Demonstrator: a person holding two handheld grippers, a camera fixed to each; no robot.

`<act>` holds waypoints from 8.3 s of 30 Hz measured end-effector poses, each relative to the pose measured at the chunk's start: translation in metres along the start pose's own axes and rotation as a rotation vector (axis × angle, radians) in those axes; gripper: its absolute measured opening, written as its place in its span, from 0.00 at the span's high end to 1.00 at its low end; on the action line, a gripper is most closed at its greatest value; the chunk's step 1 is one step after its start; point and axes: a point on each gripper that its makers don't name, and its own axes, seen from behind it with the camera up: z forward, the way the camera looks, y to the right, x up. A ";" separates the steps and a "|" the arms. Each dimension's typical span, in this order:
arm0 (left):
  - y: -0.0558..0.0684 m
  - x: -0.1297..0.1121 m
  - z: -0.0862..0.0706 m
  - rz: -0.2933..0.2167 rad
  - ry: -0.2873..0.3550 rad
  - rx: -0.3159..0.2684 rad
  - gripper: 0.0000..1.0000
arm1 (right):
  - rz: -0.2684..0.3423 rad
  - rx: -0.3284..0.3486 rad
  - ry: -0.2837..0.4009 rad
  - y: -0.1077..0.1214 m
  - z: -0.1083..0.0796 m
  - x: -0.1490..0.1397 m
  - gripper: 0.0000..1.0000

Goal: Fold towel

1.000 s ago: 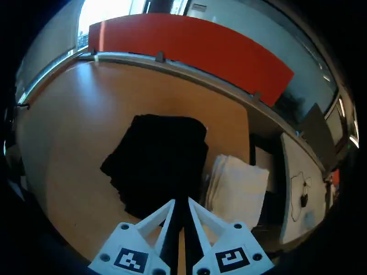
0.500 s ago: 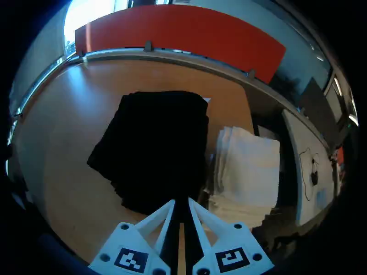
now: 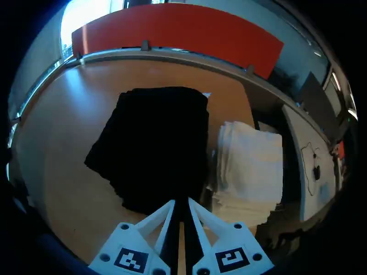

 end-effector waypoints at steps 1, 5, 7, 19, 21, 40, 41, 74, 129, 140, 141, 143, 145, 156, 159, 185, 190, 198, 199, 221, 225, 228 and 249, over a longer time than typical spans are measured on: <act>0.000 0.000 0.000 0.001 0.000 0.000 0.10 | 0.002 -0.003 0.004 0.000 0.000 0.001 0.95; 0.000 0.002 0.000 0.005 0.004 0.001 0.10 | 0.014 -0.014 0.019 0.001 -0.001 0.003 0.94; 0.000 0.004 0.000 0.006 0.007 0.000 0.10 | 0.019 -0.020 0.028 0.001 -0.002 0.005 0.94; -0.002 0.009 -0.003 0.003 0.027 -0.006 0.10 | 0.042 -0.083 0.102 0.002 -0.026 0.009 0.67; -0.002 0.010 -0.003 0.005 0.031 -0.008 0.10 | 0.053 -0.097 0.124 0.003 -0.033 0.011 0.59; -0.005 0.025 -0.008 0.023 0.082 -0.052 0.10 | 0.125 -0.174 0.325 -0.020 -0.087 0.051 0.01; -0.006 0.027 -0.008 0.023 0.086 -0.053 0.10 | 0.123 -0.177 0.331 -0.023 -0.089 0.052 0.00; -0.023 0.135 -0.016 0.043 0.428 -0.057 0.10 | 0.221 -0.056 0.815 -0.188 -0.152 0.220 0.00; -0.071 0.111 0.036 0.101 0.694 0.010 0.10 | 0.271 -0.059 0.853 -0.271 -0.122 0.268 0.00; -0.076 0.080 0.066 0.074 0.728 0.004 0.10 | 0.254 -0.047 0.853 -0.288 -0.095 0.257 0.00; -0.076 0.078 0.068 0.076 0.730 0.003 0.10 | 0.251 -0.046 0.853 -0.289 -0.094 0.257 0.00; -0.076 0.074 0.071 0.081 0.735 0.005 0.10 | 0.246 -0.045 0.856 -0.293 -0.093 0.257 0.01; -0.076 0.070 0.075 0.087 0.735 0.005 0.10 | 0.242 -0.045 0.858 -0.295 -0.092 0.257 0.01; -0.081 0.060 0.085 0.046 0.744 -0.005 0.10 | 0.227 -0.032 0.861 -0.311 -0.089 0.261 0.01; -0.081 0.058 0.087 0.040 0.742 -0.006 0.10 | 0.218 -0.031 0.862 -0.313 -0.090 0.262 0.01; -0.083 0.059 0.095 0.059 0.733 0.019 0.10 | 0.213 -0.023 0.886 -0.306 -0.096 0.274 0.01; -0.083 0.059 0.095 0.060 0.733 0.020 0.10 | 0.208 -0.024 0.888 -0.302 -0.095 0.275 0.00; -0.083 0.058 0.097 0.060 0.733 0.021 0.06 | 0.179 -0.067 0.922 -0.287 -0.101 0.277 0.00; -0.082 0.058 0.097 0.060 0.734 0.021 0.06 | 0.175 -0.076 0.926 -0.284 -0.100 0.276 0.00; -0.084 0.056 0.099 0.060 0.735 0.021 0.06 | 0.184 -0.110 0.934 -0.256 -0.023 0.200 0.00; -0.085 0.056 0.100 0.060 0.735 0.021 0.06 | 0.196 -0.101 0.927 -0.252 -0.004 0.182 0.01; -0.085 0.055 0.100 0.060 0.735 0.021 0.06 | 0.221 -0.099 0.926 -0.245 0.007 0.173 0.00; -0.085 0.055 0.101 0.060 0.735 0.021 0.06 | 0.249 -0.101 0.970 -0.231 0.029 0.150 0.00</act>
